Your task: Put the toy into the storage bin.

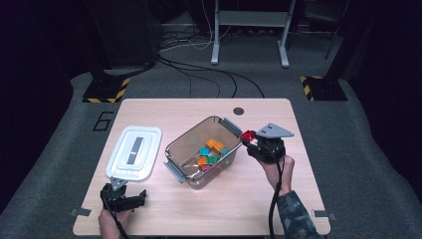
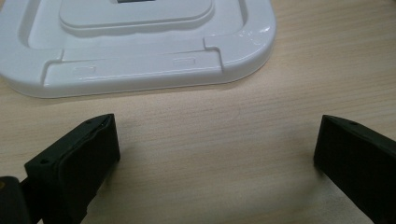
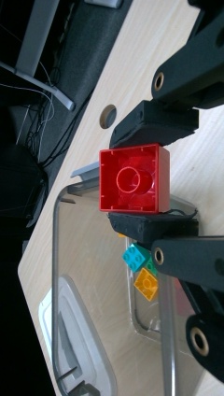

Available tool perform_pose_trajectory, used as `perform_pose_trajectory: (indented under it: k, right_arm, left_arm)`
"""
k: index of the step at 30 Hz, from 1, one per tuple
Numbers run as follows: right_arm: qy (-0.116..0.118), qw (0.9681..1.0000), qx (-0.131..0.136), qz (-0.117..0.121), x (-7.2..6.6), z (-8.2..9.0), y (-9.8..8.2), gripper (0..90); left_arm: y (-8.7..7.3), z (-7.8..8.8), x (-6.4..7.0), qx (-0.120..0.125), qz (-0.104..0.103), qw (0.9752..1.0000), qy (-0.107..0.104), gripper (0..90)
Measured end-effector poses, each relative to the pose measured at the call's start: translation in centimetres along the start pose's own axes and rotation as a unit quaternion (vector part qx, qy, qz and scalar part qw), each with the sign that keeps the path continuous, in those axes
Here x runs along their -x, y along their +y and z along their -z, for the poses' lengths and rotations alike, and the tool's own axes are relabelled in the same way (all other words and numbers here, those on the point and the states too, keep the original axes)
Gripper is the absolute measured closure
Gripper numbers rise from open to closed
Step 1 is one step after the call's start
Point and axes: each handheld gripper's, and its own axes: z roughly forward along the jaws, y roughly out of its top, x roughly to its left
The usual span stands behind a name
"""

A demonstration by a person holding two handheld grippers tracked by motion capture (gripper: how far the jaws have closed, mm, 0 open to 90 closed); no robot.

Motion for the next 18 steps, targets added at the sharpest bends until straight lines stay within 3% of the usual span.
perform_pose_trajectory:
  k: [18]
  right_arm:
    - [0.014, 0.9998, 0.002, 0.014, -0.2, -2.2, 2.6, 58.2]
  left_arm:
    - [0.0, 0.0, 0.0, 0.0, 0.001, 1.0, 0.0, 0.0]
